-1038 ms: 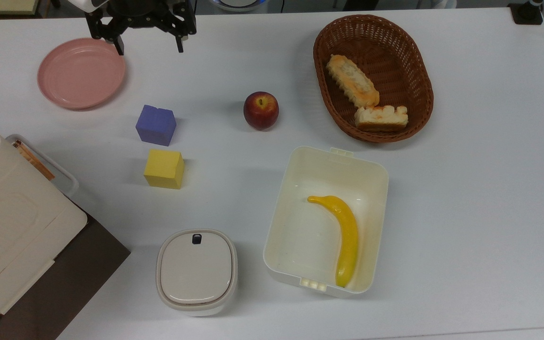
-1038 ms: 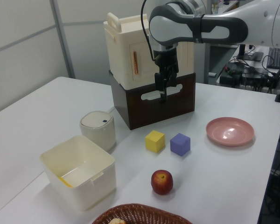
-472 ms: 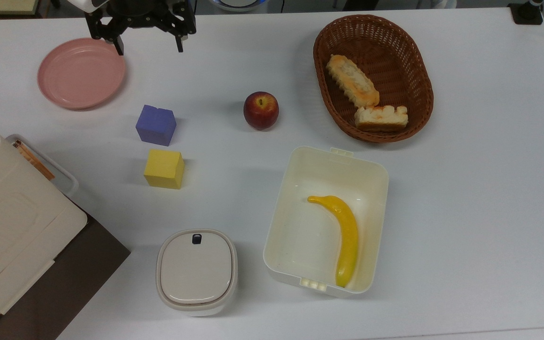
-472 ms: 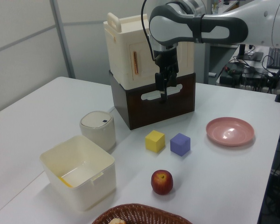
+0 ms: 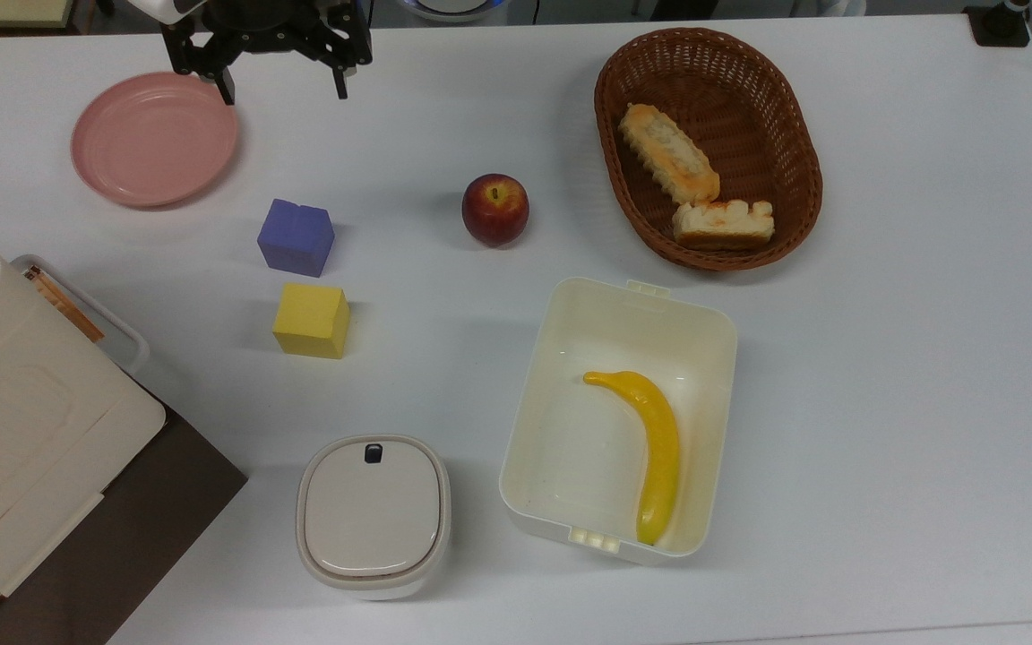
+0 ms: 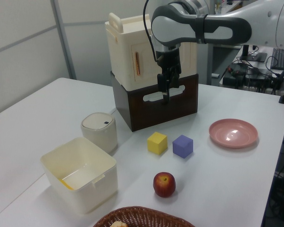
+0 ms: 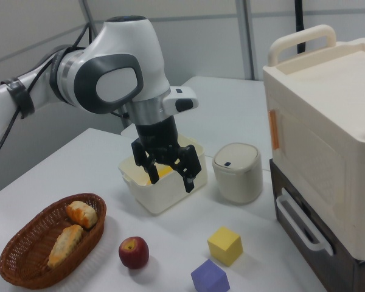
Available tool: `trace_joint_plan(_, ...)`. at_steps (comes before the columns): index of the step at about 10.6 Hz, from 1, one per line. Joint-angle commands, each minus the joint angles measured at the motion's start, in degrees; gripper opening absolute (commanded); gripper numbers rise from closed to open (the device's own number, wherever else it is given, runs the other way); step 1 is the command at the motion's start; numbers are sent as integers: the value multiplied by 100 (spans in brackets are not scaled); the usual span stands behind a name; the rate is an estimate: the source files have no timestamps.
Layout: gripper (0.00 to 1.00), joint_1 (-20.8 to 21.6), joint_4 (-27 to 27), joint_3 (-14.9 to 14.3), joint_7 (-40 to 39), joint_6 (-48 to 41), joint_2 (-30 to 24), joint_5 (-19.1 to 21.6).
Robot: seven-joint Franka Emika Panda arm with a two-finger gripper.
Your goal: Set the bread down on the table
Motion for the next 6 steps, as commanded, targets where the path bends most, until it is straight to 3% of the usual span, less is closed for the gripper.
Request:
trace_joint_plan(1, 100, 15, -117, -15, -154, -122, -121, 33)
trace_joint_plan(6, 100, 138, -178, 116, -119, -122, -86, 51)
